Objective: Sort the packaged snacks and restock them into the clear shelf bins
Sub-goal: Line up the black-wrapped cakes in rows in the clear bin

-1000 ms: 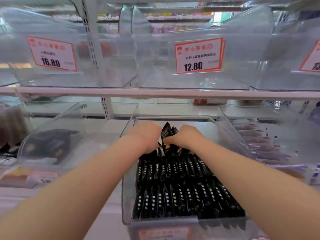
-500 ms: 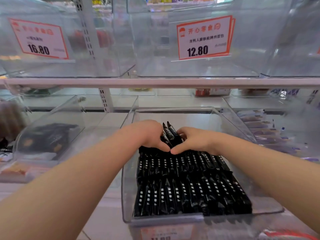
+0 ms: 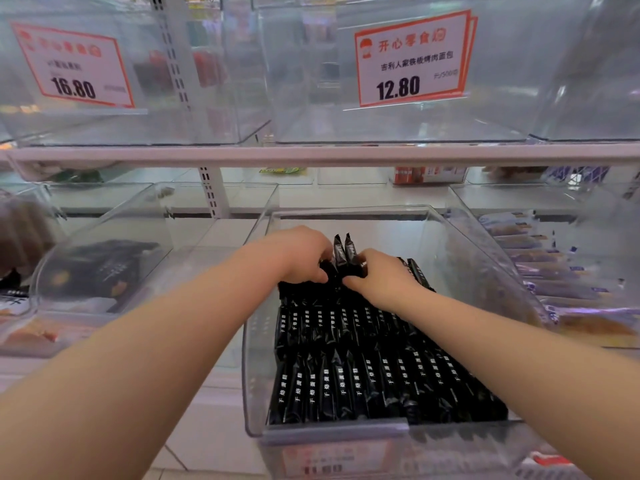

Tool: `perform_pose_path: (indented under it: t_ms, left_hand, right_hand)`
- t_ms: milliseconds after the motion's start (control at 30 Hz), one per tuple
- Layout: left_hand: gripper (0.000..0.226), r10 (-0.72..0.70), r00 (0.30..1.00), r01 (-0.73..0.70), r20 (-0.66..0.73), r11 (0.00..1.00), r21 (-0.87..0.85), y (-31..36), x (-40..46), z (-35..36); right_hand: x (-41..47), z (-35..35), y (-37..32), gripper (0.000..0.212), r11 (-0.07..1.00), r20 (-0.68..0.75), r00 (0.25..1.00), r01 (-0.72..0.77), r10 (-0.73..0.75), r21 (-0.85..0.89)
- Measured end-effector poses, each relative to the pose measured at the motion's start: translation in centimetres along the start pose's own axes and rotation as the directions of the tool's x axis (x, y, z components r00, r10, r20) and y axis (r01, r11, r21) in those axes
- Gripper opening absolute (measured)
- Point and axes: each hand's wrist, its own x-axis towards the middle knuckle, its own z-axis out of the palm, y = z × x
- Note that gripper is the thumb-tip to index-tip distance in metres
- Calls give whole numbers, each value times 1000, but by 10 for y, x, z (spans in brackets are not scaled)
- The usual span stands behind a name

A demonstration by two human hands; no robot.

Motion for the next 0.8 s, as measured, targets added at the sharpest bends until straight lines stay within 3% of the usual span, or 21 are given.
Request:
perform_pose_path:
  t_ms: [100, 167, 233, 400, 467, 567, 700, 800]
  left_hand:
    - [48, 41, 999, -41, 7, 999, -17, -2, -2, 1]
    - [46, 62, 998, -62, 3, 998, -10, -3, -2, 3]
    - [44, 77, 997, -77, -5, 997, -18, -3, -2, 3]
    - [40, 74, 997, -75, -34, 997, -17, -5, -4, 3]
    - [41, 73, 997, -72, -33, 996, 49, -4, -5, 3]
    - [50, 53, 997, -62, 56, 980, 189, 0, -5, 3]
    - [61, 15, 987, -59, 160, 960, 274, 2, -10, 3]
    - [60, 15, 993, -47, 114, 958, 283, 6, -25, 1]
  right_hand:
    - [-3, -3, 6, 29, 998, 111, 992, 57, -58, 17]
    - [-6, -3, 8, 43, 995, 153, 984, 90, -94, 31]
    - [-6, 3, 7, 61, 995, 103, 990, 98, -94, -33]
    - [4, 10, -1, 58, 994, -85, 992, 90, -96, -65]
    - [6, 10, -3, 62, 997, -112, 990, 80, -82, -23]
    - [4, 17, -9, 56, 988, -140, 986, 67, -87, -138]
    - [4, 8, -19, 66, 965, -16, 998, 61, -68, -254]
    - [-9, -12, -25, 72, 970, 91, 993, 96, -77, -223]
